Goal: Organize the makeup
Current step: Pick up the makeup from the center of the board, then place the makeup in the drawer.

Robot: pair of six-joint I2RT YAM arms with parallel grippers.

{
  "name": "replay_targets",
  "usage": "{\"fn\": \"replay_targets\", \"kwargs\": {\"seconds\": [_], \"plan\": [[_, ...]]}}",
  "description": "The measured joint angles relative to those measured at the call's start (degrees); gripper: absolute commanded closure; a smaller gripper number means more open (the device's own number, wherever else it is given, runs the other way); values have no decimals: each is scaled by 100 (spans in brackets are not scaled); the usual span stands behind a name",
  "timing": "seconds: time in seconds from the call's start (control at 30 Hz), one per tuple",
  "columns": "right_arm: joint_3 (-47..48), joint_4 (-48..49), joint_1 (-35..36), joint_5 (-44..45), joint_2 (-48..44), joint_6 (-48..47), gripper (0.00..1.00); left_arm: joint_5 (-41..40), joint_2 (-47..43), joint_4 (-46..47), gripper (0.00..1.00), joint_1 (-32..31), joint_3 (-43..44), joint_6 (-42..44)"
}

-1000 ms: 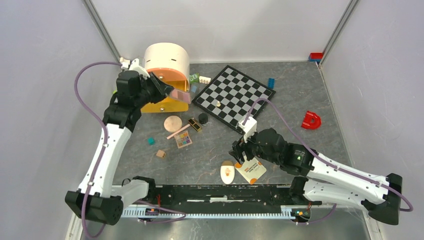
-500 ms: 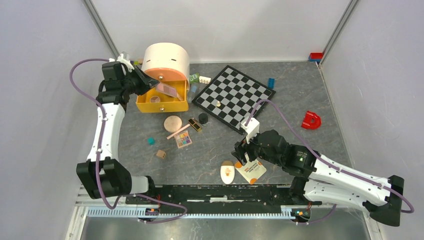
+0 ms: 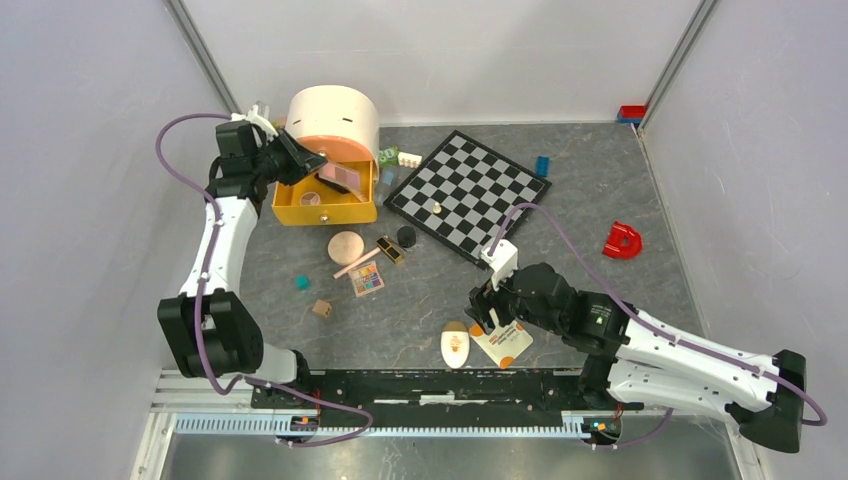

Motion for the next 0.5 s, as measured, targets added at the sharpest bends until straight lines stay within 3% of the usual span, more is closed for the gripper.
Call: {"fn": "replay_targets", "kwargs": {"seconds": [0.5], "plan": [[-216, -7, 0, 9, -315, 125, 24, -444, 184, 153, 87, -354, -450, 98]]}}
